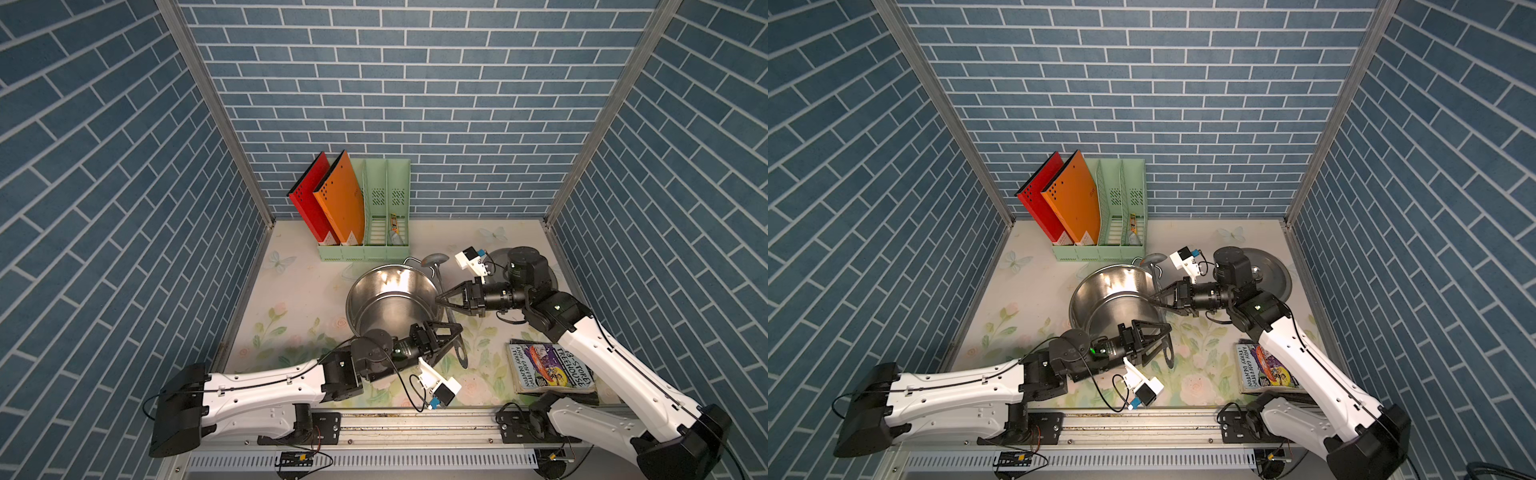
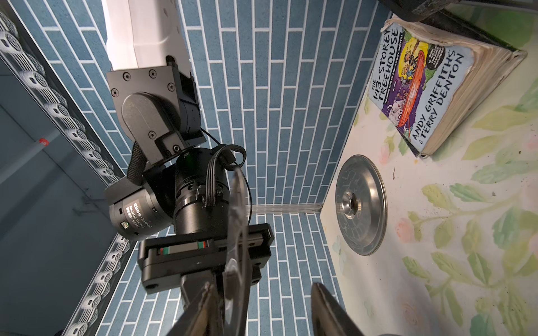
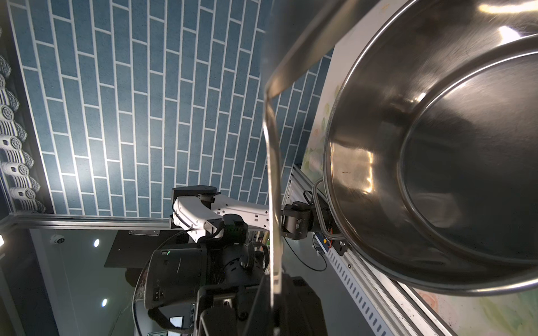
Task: Stir the soup with a spoon
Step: Pick up the spoon from the center of the board, then stir the soup in the pan with a stick.
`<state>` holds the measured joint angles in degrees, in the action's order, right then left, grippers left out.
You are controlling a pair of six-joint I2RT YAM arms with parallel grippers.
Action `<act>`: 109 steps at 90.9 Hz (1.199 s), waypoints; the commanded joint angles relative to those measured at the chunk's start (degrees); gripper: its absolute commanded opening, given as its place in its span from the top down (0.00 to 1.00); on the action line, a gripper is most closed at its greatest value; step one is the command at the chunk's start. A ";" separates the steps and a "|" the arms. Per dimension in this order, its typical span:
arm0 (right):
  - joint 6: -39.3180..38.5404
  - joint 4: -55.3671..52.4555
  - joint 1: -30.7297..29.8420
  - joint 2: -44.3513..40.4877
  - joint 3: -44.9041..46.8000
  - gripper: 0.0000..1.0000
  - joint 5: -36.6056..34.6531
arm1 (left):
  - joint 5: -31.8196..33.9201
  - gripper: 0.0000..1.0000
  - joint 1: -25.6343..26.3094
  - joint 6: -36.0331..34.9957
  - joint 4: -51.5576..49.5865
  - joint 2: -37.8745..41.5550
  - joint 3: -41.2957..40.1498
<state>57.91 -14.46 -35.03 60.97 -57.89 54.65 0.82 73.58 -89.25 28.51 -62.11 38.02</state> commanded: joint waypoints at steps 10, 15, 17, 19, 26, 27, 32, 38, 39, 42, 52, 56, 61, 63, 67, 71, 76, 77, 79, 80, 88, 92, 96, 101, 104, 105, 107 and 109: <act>1.05 3.12 -1.15 -0.72 0.51 1.00 -0.60 | 1.26 0.69 0.55 -0.74 3.47 -0.69 1.93; 1.03 3.12 -1.45 -0.91 0.79 1.00 -0.68 | 1.57 0.74 0.57 -0.71 3.83 -0.74 1.97; 0.99 3.10 -1.56 -1.00 1.01 1.00 -0.69 | 1.76 0.76 0.59 -0.69 4.07 -0.78 2.04; 1.00 3.05 -1.65 -1.13 1.15 1.00 -0.71 | 1.87 0.77 0.57 -0.67 4.22 -0.75 2.05; 1.28 3.18 -1.74 -1.56 1.83 1.00 -0.93 | 1.46 0.93 0.62 -0.23 5.02 -0.42 1.89; 1.35 3.31 -1.81 -1.65 1.87 1.00 -0.93 | 1.38 0.95 0.61 -0.01 5.22 -0.32 1.84; 1.64 3.64 -1.76 -2.18 2.19 1.00 -1.26 | 1.17 1.00 0.77 1.90 6.34 -0.04 1.71; 2.00 4.47 -1.80 -3.39 2.09 0.91 -2.32 | 1.84 1.00 1.00 6.45 6.56 0.76 2.40; 2.01 4.58 -1.80 -3.66 2.13 0.88 -2.51 | 2.09 1.00 0.97 7.42 6.56 0.89 2.58; 1.99 5.15 -1.71 -4.39 2.09 0.73 -3.26 | 2.94 1.00 0.96 10.65 6.48 1.29 3.23; 1.82 8.73 -1.80 -7.95 3.67 0.29 -6.31 | 6.41 1.00 1.03 19.39 8.38 3.59 3.89; 1.62 9.95 -1.80 -9.83 4.66 0.17 -8.19 | 8.24 1.00 1.04 23.08 7.28 4.54 4.87; 0.70 11.43 -1.79 -12.46 6.15 0.08 -10.72 | 10.90 1.00 1.06 30.08 3.97 5.65 7.51; 0.14 11.83 -1.80 -13.44 6.66 0.05 -11.77 | 12.37 1.00 1.04 33.02 2.70 5.98 8.76; -1.75 11.88 -1.70 -15.74 7.13 0.01 -14.20 | 15.57 1.00 1.09 38.25 -0.72 6.34 11.22; -4.65 10.80 -1.69 -18.08 7.04 0.00 -17.28 | 18.82 1.00 1.11 43.67 -5.12 6.70 13.83; -9.25 8.18 -1.69 -21.02 6.35 0.00 -21.75 | 21.88 1.00 1.06 51.81 -10.63 7.47 17.14; -10.16 7.54 -1.66 -21.57 6.19 0.00 -22.82 | 22.31 1.00 1.05 53.74 -11.70 7.63 17.82; -11.94 6.18 -1.68 -22.71 5.83 0.00 -24.94 | 23.51 1.00 1.08 57.26 -13.54 7.90 18.87; -13.04 5.44 -1.69 -23.34 5.67 0.00 -25.95 | 24.13 1.00 1.06 58.89 -14.66 7.98 19.34; -19.02 1.45 -1.71 -27.65 5.25 0.00 -34.55 | 30.48 1.00 0.97 70.90 -22.52 9.20 22.17; -21.02 0.40 -1.71 -29.55 5.51 0.00 -38.09 | 33.61 1.00 1.01 75.66 -26.78 9.77 23.01; -22.80 -0.21 -1.71 -30.84 5.65 0.00 -40.64 | 36.22 1.00 1.03 79.64 -30.91 10.11 23.72; -25.03 -0.80 -1.70 -31.61 5.68 0.01 -42.86 | 38.99 1.00 0.99 84.37 -35.48 10.32 24.36; -26.17 -1.08 -1.71 -31.69 5.49 0.01 -43.93 | 40.64 1.00 0.91 86.46 -37.46 10.30 24.45; -26.61 -1.13 -1.71 -31.70 5.50 0.01 -44.19 | 41.09 1.00 0.89 86.93 -38.13 10.32 24.37; -27.34 -1.17 -1.71 -31.64 5.42 0.01 -44.79 | 42.00 1.00 0.85 87.86 -38.96 10.20 24.18; -27.94 -1.18 -1.71 -31.51 5.40 0.00 -45.24 | 42.80 1.00 0.64 88.64 -39.47 10.17 23.80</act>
<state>38.76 -12.49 -36.49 29.28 -51.70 18.04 34.94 74.59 -14.74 1.45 -51.37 62.00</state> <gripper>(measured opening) 0.995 0.081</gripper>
